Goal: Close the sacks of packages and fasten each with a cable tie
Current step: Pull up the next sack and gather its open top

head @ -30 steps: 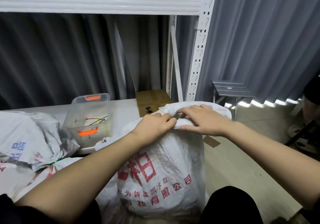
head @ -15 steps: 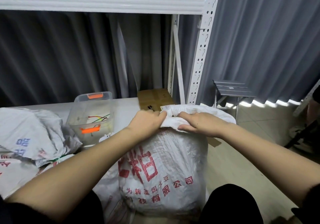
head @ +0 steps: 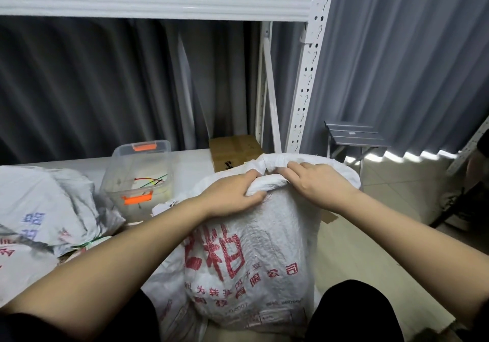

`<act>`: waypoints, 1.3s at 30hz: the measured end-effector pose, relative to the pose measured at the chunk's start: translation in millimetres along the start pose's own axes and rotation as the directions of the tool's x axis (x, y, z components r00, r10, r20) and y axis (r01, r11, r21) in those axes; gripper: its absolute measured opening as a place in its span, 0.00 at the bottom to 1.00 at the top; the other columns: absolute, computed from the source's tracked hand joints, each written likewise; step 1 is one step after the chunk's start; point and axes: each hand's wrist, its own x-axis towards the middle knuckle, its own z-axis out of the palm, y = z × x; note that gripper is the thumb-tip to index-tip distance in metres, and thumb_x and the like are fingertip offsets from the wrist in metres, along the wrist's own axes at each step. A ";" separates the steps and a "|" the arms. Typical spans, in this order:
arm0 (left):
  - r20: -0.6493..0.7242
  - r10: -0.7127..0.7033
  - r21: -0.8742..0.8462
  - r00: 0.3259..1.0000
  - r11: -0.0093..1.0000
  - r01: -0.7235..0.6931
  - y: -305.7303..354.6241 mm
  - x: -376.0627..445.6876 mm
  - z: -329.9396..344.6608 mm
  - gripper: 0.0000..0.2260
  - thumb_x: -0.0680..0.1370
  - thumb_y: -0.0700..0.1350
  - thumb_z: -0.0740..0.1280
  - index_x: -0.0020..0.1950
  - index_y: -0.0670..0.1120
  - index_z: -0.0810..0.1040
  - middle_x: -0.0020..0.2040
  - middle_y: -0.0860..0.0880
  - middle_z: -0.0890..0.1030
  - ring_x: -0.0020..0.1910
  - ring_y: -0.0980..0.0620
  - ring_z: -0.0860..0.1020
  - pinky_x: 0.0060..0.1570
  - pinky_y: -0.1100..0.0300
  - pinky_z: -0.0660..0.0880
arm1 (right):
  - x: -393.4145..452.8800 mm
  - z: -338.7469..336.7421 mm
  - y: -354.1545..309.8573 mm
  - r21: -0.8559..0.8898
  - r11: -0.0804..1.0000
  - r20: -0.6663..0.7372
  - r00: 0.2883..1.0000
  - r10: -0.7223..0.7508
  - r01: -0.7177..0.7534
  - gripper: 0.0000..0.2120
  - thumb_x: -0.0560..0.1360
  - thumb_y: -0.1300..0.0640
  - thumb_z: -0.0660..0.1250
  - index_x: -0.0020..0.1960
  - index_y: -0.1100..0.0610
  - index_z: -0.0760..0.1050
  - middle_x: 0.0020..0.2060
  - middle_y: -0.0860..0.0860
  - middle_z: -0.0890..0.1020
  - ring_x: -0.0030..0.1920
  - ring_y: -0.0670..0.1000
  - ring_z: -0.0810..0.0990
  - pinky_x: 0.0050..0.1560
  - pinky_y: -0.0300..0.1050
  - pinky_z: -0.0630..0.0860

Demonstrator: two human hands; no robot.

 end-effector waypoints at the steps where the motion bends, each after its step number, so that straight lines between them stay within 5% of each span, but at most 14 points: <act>1: 0.016 0.007 -0.046 1.000 0.999 -0.006 -0.3 1.0 1.8 0.13 0.80 0.52 0.58 0.63 0.51 0.68 0.56 0.51 0.77 0.51 0.51 0.74 0.52 0.54 0.72 | -2.7 2.8 1.3 0.020 1.000 -0.031 1.000 0.001 -0.001 0.20 0.74 0.60 0.50 0.59 0.58 0.76 0.39 0.53 0.76 0.31 0.56 0.77 0.21 0.44 0.64; 6: -0.110 0.105 -0.115 0.988 0.986 -0.118 -4.0 2.1 1.2 0.05 0.76 0.42 0.63 0.51 0.47 0.74 0.46 0.53 0.75 0.46 0.53 0.74 0.45 0.59 0.70 | -12.0 7.7 3.0 0.109 0.994 -0.086 0.996 0.004 0.005 0.19 0.73 0.55 0.54 0.62 0.55 0.71 0.39 0.52 0.74 0.28 0.55 0.75 0.22 0.44 0.61; 8: -0.220 0.150 0.137 0.964 0.983 -0.121 -7.2 -1.0 2.1 0.04 0.75 0.42 0.65 0.48 0.47 0.73 0.45 0.52 0.75 0.45 0.50 0.75 0.38 0.55 0.71 | -10.9 6.8 1.9 0.164 0.986 -0.050 0.999 -0.001 0.009 0.20 0.73 0.48 0.54 0.62 0.54 0.70 0.42 0.52 0.75 0.33 0.55 0.76 0.28 0.46 0.68; 10: -0.258 0.350 0.485 0.900 0.853 -0.193 -6.6 -1.8 8.5 0.08 0.72 0.40 0.68 0.49 0.45 0.73 0.44 0.47 0.75 0.41 0.47 0.76 0.29 0.55 0.69 | -3.3 1.8 -4.4 0.228 0.973 0.037 0.999 0.022 -0.029 0.25 0.76 0.38 0.50 0.63 0.51 0.72 0.48 0.50 0.76 0.45 0.54 0.77 0.42 0.49 0.71; 13: -0.228 0.532 0.636 0.815 0.715 -0.289 2.4 0.4 17.9 0.10 0.68 0.39 0.70 0.48 0.42 0.75 0.40 0.45 0.75 0.34 0.46 0.76 0.22 0.58 0.64 | 10.7 -6.0 -15.5 0.482 0.863 0.262 0.965 0.022 -0.150 0.26 0.76 0.34 0.53 0.65 0.49 0.69 0.58 0.48 0.77 0.58 0.50 0.74 0.56 0.50 0.70; 18: -0.254 0.262 0.399 0.931 0.905 -0.146 -3.1 1.2 17.4 0.14 0.72 0.46 0.67 0.56 0.45 0.73 0.49 0.46 0.78 0.45 0.45 0.78 0.37 0.54 0.71 | 12.1 -10.1 -26.5 0.379 0.917 0.255 0.967 0.024 -0.123 0.19 0.81 0.43 0.53 0.66 0.51 0.68 0.57 0.54 0.78 0.55 0.56 0.77 0.47 0.49 0.70; 22: -0.100 0.094 0.466 0.991 0.884 -0.036 -25.6 -9.3 13.7 0.19 0.74 0.48 0.65 0.63 0.46 0.69 0.51 0.45 0.80 0.49 0.45 0.77 0.45 0.53 0.71 | -0.4 -11.3 -27.4 0.189 0.981 0.110 0.994 0.016 -0.037 0.17 0.79 0.59 0.60 0.68 0.53 0.69 0.54 0.54 0.79 0.43 0.57 0.80 0.36 0.49 0.71; 25: -0.144 0.194 0.647 0.970 0.761 -0.056 -40.3 -13.7 8.2 0.14 0.69 0.45 0.70 0.53 0.44 0.75 0.36 0.47 0.81 0.36 0.45 0.79 0.35 0.55 0.70 | -3.1 -3.6 -28.2 0.170 0.984 -0.010 0.999 -0.053 0.054 0.27 0.66 0.68 0.72 0.64 0.58 0.73 0.42 0.56 0.78 0.27 0.58 0.76 0.20 0.46 0.69; 27: -0.192 0.300 0.685 0.935 0.723 -0.091 -42.9 -15.8 4.8 0.09 0.68 0.39 0.67 0.48 0.43 0.76 0.31 0.48 0.78 0.28 0.46 0.76 0.29 0.57 0.68 | -1.8 -2.1 -27.9 0.157 0.985 -0.057 0.997 -0.057 0.065 0.32 0.63 0.70 0.74 0.65 0.58 0.71 0.41 0.56 0.77 0.24 0.57 0.74 0.17 0.45 0.68; 31: -0.182 0.337 0.577 0.924 0.797 -0.177 -47.5 -24.3 6.7 0.16 0.71 0.40 0.67 0.58 0.45 0.69 0.41 0.45 0.78 0.32 0.44 0.77 0.26 0.53 0.74 | -5.4 -0.6 -24.4 0.073 0.991 -0.140 0.985 -0.097 0.108 0.30 0.64 0.69 0.72 0.65 0.59 0.75 0.41 0.56 0.77 0.25 0.55 0.73 0.18 0.43 0.64; 36: -0.111 0.239 0.410 0.965 0.895 -0.175 -39.9 -29.9 9.1 0.29 0.73 0.61 0.44 0.68 0.50 0.66 0.59 0.49 0.78 0.51 0.46 0.79 0.43 0.55 0.74 | -15.2 9.2 -25.5 0.088 0.989 -0.170 0.980 -0.105 0.121 0.23 0.72 0.63 0.51 0.66 0.56 0.67 0.39 0.54 0.76 0.23 0.53 0.71 0.18 0.43 0.62; 39: -0.193 0.283 0.323 0.939 0.923 -0.212 -37.1 -30.6 8.2 0.24 0.75 0.57 0.46 0.65 0.50 0.68 0.58 0.51 0.77 0.48 0.50 0.78 0.39 0.57 0.71 | -17.0 13.1 -23.6 0.135 0.989 -0.154 0.987 -0.042 0.064 0.20 0.73 0.59 0.52 0.64 0.55 0.66 0.40 0.54 0.76 0.24 0.53 0.72 0.20 0.42 0.63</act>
